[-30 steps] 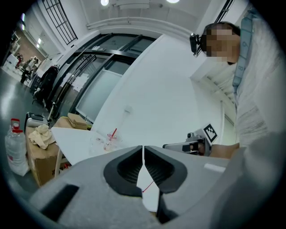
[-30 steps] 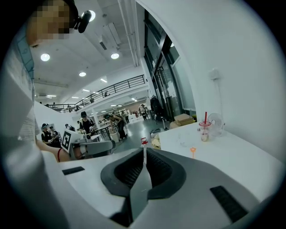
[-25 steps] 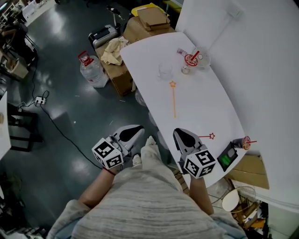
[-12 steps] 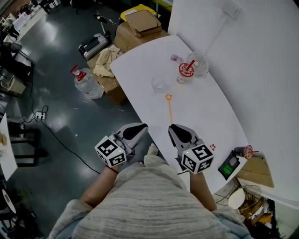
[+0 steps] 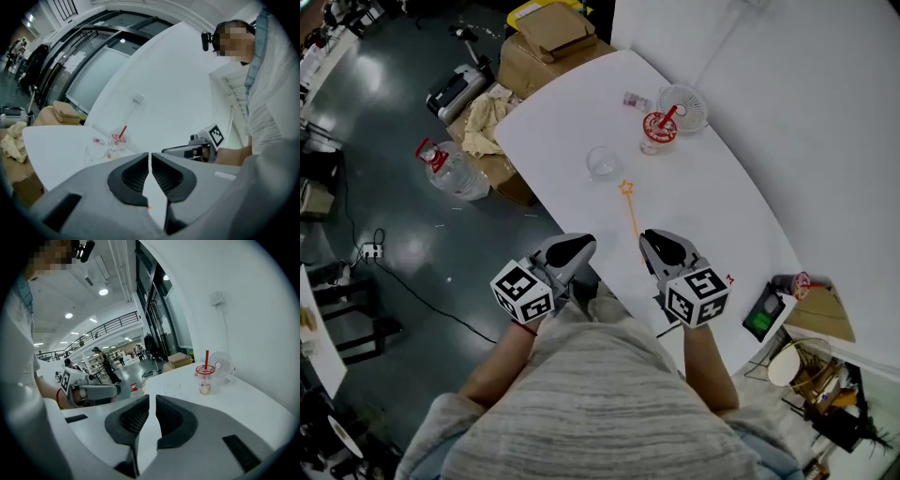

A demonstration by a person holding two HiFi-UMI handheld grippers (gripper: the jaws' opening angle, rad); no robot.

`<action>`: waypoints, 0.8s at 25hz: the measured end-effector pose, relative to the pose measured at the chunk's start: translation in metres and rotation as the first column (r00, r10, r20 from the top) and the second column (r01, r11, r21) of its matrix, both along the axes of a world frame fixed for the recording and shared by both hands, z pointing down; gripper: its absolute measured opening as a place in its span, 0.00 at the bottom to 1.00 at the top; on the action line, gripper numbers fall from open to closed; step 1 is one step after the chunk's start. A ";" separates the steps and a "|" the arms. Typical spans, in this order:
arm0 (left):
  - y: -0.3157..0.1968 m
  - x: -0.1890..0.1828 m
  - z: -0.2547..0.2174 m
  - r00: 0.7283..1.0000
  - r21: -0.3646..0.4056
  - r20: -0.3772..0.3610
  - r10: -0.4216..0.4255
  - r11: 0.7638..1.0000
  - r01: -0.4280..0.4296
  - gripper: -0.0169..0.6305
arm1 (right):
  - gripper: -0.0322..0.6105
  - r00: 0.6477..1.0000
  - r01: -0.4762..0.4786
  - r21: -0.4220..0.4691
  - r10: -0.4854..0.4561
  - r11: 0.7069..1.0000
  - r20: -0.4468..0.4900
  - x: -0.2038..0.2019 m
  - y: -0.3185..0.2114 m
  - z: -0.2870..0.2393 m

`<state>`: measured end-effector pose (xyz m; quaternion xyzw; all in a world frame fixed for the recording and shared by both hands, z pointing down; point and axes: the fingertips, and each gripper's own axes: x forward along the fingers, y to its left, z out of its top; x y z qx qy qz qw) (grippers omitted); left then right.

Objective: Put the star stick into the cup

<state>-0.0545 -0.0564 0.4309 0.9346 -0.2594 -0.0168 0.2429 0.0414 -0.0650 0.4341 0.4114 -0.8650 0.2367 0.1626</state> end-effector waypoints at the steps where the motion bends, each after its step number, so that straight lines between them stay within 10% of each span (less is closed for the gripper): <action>1: -0.002 0.002 0.004 1.000 -0.008 0.001 0.025 1.000 -0.025 0.06 | 0.07 1.000 -0.018 -0.003 0.018 1.000 -0.013 0.003 -0.004 0.003; 20: -0.029 0.061 0.045 0.961 -0.074 0.020 0.275 0.959 -0.273 0.07 | 0.11 0.939 -0.345 -0.134 0.339 0.929 -0.063 0.084 0.013 0.062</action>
